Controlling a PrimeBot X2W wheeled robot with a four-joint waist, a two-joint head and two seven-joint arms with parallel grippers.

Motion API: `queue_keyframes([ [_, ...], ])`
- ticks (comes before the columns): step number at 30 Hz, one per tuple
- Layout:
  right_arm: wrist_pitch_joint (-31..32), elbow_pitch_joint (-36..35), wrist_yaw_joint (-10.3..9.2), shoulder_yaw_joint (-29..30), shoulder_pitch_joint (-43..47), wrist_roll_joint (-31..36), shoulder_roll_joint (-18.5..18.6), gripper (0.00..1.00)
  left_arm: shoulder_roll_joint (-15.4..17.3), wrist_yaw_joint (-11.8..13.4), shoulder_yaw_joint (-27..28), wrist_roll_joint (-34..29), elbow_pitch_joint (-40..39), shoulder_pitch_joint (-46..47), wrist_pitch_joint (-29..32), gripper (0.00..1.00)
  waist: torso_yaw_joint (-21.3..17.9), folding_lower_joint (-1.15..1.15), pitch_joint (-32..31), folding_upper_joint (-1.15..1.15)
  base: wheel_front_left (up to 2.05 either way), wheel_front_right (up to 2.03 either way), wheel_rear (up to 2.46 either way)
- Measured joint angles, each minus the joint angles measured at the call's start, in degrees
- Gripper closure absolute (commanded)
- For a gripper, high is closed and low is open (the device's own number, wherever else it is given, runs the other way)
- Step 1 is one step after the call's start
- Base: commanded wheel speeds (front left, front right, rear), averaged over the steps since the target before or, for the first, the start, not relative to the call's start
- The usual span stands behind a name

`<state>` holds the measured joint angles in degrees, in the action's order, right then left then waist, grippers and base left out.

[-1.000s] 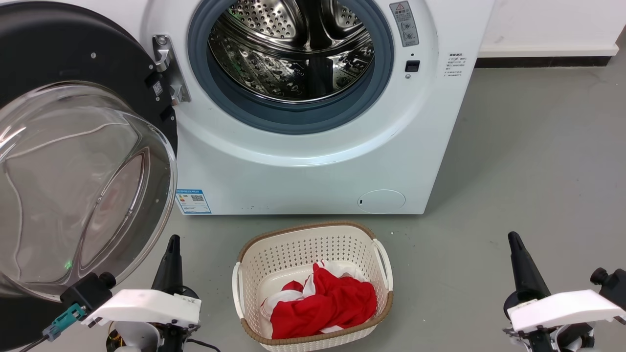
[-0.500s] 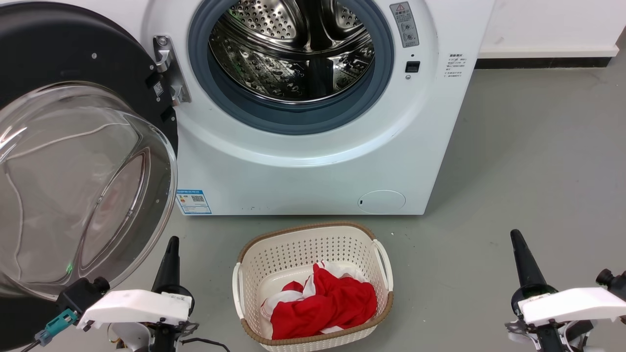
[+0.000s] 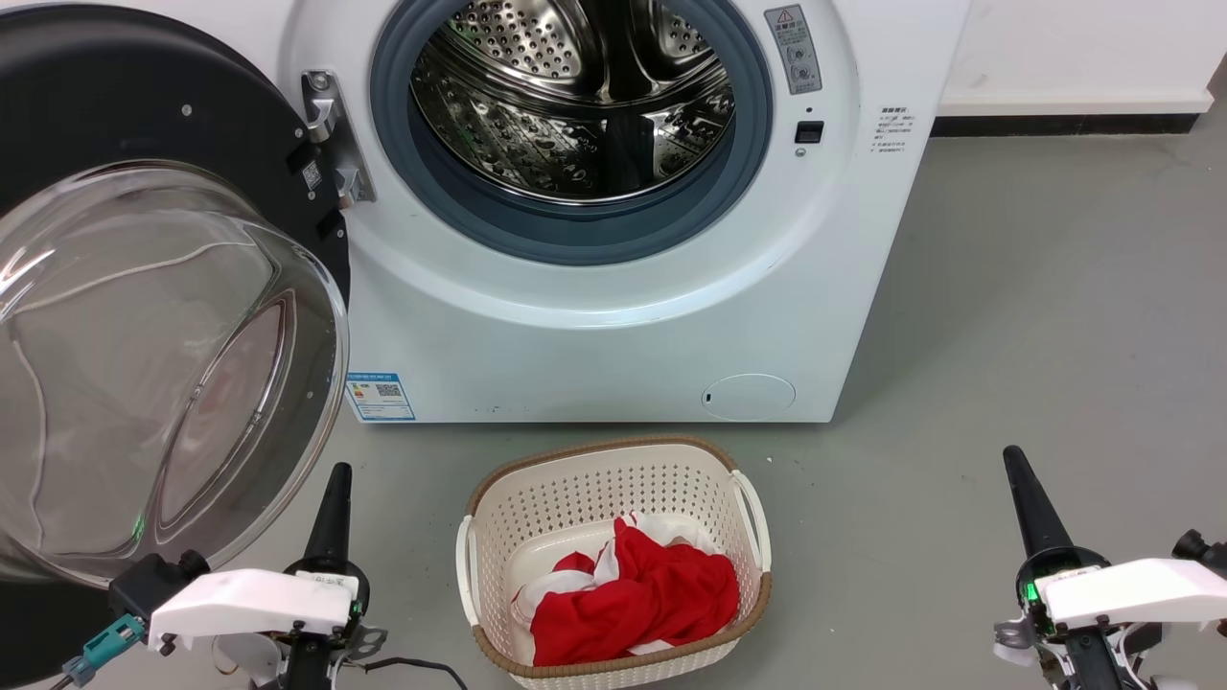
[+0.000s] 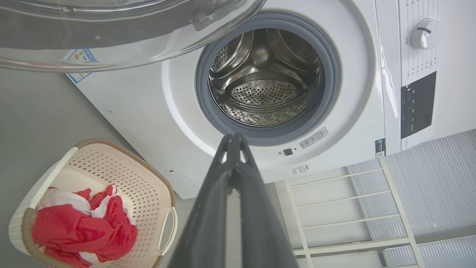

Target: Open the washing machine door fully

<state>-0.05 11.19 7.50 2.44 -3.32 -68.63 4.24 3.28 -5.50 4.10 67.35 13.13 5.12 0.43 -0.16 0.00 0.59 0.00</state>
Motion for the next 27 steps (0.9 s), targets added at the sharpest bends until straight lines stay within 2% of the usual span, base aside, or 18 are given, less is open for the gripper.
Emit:
queue_keyframes([
  [27,3.01,1.62,0.00,1.30,-1.39,-14.50,-0.01,1.00,-0.22,-1.07,1.47,14.39,0.51,0.63,3.53,1.00,0.08,0.00,-0.22,0.00,0.00,0.00,0.00],
])
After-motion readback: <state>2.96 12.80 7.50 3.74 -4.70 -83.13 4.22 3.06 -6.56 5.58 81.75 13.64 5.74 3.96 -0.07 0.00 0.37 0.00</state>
